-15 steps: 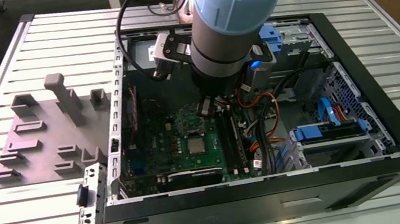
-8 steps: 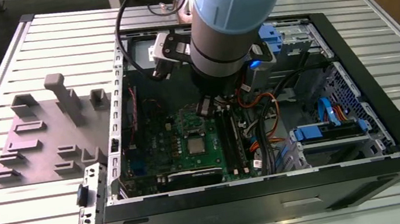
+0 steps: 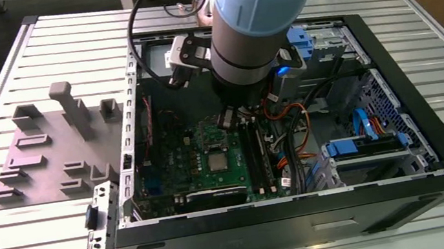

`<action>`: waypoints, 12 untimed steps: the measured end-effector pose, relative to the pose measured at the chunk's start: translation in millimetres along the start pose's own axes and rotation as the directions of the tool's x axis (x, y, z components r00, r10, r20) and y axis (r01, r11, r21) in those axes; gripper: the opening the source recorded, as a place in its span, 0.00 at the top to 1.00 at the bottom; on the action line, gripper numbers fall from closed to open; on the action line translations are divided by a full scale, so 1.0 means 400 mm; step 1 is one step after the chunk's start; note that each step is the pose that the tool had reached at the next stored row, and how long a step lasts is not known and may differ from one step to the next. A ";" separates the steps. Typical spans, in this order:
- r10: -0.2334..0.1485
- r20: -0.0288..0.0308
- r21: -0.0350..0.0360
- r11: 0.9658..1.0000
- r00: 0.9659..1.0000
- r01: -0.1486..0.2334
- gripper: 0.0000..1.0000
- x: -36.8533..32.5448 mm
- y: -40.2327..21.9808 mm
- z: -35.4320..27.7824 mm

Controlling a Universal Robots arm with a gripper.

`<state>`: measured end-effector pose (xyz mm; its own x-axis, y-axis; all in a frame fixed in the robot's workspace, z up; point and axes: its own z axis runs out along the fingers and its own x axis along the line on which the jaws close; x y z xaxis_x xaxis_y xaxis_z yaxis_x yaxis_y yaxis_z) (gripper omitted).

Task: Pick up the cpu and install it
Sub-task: 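Close the cpu cover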

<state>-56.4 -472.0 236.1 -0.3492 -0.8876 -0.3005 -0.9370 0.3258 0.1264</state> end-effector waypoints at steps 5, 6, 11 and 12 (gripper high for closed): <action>0.000 -0.003 0.001 1.000 1.000 0.000 0.89 0.001 0.000 -0.002; 0.000 -0.003 0.001 1.000 1.000 0.000 0.89 0.001 0.000 -0.002; 0.000 -0.004 0.001 1.000 1.000 0.000 0.89 0.000 0.001 -0.006; 0.000 -0.004 0.001 1.000 1.000 0.000 0.89 -0.001 0.001 -0.006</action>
<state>-56.8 -472.5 238.7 -0.3489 -0.8889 -0.2969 -0.9370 0.3260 0.1251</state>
